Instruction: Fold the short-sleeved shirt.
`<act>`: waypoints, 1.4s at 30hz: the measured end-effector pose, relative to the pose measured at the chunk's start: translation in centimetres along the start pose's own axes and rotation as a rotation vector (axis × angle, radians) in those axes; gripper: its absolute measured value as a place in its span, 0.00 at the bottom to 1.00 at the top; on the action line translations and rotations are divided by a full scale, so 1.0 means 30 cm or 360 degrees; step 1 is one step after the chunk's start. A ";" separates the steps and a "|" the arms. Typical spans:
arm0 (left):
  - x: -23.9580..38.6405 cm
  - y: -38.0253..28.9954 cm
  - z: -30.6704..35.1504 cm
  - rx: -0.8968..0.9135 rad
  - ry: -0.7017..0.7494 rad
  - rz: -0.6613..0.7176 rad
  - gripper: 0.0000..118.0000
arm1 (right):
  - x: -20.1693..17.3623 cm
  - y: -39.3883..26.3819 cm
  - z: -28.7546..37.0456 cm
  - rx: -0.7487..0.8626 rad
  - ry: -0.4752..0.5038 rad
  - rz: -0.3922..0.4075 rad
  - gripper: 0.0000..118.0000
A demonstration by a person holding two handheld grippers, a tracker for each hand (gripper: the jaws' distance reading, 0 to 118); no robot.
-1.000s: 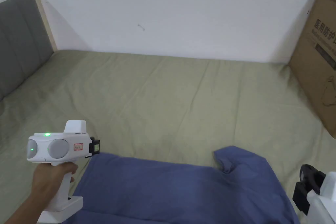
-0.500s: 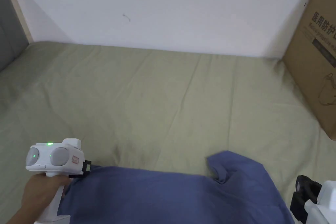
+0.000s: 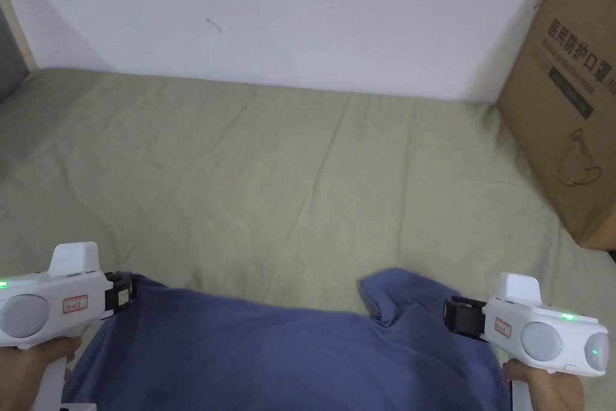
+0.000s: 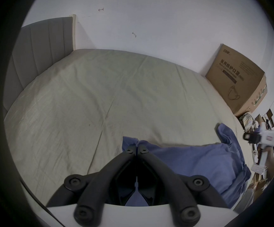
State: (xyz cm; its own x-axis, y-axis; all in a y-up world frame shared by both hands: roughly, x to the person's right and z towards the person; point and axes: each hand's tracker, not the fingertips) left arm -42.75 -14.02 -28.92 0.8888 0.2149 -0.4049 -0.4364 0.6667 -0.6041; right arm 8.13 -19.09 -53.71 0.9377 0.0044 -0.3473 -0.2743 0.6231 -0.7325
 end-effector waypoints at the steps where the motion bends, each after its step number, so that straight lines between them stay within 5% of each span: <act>1: 0.000 0.002 0.002 0.0005 -0.0005 0.0008 0.00 | -0.002 -0.001 -0.043 -0.0052 -0.0033 0.0022 0.87; 4: -0.006 -0.002 0.013 0.0005 -0.0006 0.0002 0.00 | 0.021 -0.018 -0.167 -0.0235 -0.0053 0.0024 0.71; 8: -0.025 -0.005 0.004 -0.0014 0.0007 -0.0016 0.00 | -0.025 -0.047 -0.127 -0.0168 0.0000 0.0020 0.05; 9: -0.024 -0.010 0.003 -0.0020 0.0013 -0.0018 0.00 | -0.031 -0.045 -0.112 -0.0154 -0.0001 0.0033 0.00; 14: -0.020 -0.035 0.033 -0.0014 0.0033 -0.0007 0.00 | -0.084 -0.037 0.103 0.0062 0.0036 0.0106 0.00; 28: -0.091 -0.263 0.345 0.0010 0.0089 0.0107 0.00 | 0.052 -0.335 0.700 0.0331 0.0292 -0.0057 0.00; 42: -0.194 -0.696 0.351 -0.0298 0.0186 0.0147 0.00 | 0.055 -0.799 0.574 -0.0052 0.0082 -0.0168 0.00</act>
State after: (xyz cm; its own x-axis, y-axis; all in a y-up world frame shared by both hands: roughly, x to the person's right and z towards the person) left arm -37.35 -21.67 -6.73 0.8264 0.1773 -0.5345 -0.5431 0.5018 -0.6732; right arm 19.91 -20.56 -26.63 0.9498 -0.1008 -0.2963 -0.1822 0.5919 -0.7851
